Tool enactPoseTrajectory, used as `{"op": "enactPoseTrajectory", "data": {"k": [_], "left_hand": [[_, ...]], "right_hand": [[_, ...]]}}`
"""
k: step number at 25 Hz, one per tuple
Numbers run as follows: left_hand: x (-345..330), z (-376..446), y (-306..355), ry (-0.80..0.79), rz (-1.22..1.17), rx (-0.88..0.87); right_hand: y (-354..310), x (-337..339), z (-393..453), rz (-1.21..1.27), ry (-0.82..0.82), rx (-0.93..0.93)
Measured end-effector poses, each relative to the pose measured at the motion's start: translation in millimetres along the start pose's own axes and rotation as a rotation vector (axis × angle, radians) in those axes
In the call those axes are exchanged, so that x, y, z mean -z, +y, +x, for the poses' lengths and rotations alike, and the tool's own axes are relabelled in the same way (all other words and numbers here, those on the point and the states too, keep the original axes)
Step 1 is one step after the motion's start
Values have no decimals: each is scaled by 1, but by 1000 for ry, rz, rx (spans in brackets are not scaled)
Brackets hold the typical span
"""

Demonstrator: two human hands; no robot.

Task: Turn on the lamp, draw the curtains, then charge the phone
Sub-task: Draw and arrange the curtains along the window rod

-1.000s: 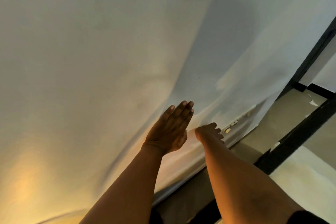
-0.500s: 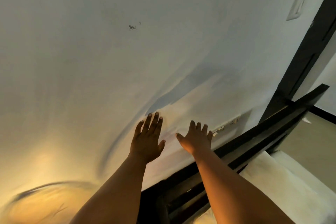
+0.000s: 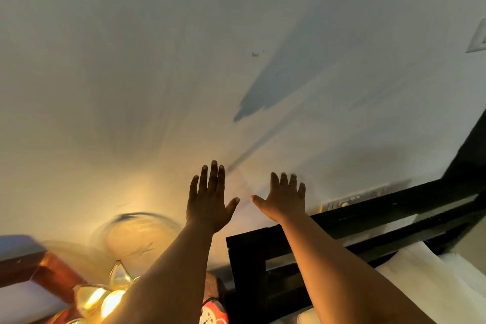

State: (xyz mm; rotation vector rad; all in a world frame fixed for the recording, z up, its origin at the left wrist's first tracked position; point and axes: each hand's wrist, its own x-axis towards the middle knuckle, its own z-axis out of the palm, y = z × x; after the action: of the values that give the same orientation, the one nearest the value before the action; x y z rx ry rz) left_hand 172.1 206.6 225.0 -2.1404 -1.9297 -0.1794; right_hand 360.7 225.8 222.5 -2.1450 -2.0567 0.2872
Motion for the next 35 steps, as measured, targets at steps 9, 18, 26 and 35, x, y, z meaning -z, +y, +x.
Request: {"op": "enactPoseTrajectory", "data": {"k": [9, 18, 26, 35], "left_hand": [[9, -80, -60, -7, 34, 168], [12, -228, -165, -49, -7, 313], [-6, -462, -284, -393, 45, 429], [-36, -691, -292, -615, -144, 880]], "right_hand": [[-80, -9, -49, -73, -5, 181], [-204, -59, -147, -132, -59, 341], [-337, -175, -326, -136, -259, 597], [-401, -280, -467, -350, -475, 1021]]}}
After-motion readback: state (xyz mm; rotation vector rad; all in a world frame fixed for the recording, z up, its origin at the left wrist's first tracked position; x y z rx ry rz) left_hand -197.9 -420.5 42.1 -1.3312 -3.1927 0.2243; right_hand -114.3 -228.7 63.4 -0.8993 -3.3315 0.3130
